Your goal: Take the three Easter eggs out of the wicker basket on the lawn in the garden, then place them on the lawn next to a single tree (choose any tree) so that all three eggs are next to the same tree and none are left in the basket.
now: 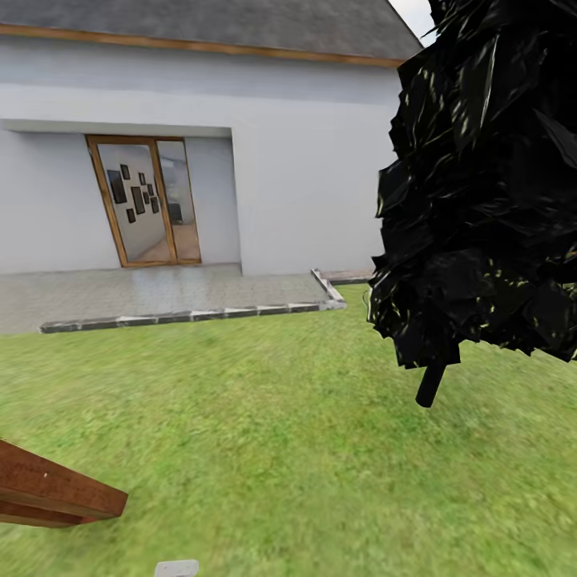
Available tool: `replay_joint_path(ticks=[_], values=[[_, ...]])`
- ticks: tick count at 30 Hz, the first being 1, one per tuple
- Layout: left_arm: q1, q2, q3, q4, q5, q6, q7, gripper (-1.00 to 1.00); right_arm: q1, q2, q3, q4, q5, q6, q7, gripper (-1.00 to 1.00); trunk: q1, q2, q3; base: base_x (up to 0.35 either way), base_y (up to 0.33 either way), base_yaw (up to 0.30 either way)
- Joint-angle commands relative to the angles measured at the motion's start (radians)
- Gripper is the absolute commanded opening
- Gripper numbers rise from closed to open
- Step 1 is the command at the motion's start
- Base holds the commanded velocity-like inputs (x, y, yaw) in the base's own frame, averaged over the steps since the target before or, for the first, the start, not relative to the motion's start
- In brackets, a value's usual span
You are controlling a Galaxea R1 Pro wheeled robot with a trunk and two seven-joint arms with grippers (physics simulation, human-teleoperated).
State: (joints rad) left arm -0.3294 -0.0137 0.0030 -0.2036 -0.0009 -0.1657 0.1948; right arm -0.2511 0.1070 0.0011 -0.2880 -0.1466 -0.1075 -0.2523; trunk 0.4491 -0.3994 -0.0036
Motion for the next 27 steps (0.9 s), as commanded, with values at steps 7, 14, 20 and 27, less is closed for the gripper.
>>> replay_joint_path(ticks=[7, 14, 20, 27], values=[[0.0, 0.0, 0.0, 0.001, 0.0, -0.004, 0.003, 1.0, 0.0, 0.0, 0.0, 0.001, -0.01, -0.005, -0.001, 1.0, 0.001, -0.001, 0.0, 0.327, 0.0, 0.0], [0.0, 0.0, 0.0, 0.001, 0.001, -0.004, 0.003, 1.0, 0.0, 0.0, 0.0, 0.001, -0.01, -0.004, -0.001, 1.0, 0.001, -0.001, 0.0, 0.327, 0.0, 0.095], [0.0, 0.0, 0.0, 0.001, 0.001, -0.003, 0.003, 1.0, 0.0, 0.0, 0.0, 0.001, -0.01, -0.004, -0.001, 1.0, 0.001, -0.001, 0.0, 0.327, 0.0, 0.091], [0.0, 0.0, 0.0, 0.001, 0.001, -0.004, 0.003, 1.0, 0.0, 0.0, 0.0, 0.001, -0.009, -0.006, -0.001, 1.0, 0.001, -0.001, 0.0, 0.327, 0.0, 0.009]])
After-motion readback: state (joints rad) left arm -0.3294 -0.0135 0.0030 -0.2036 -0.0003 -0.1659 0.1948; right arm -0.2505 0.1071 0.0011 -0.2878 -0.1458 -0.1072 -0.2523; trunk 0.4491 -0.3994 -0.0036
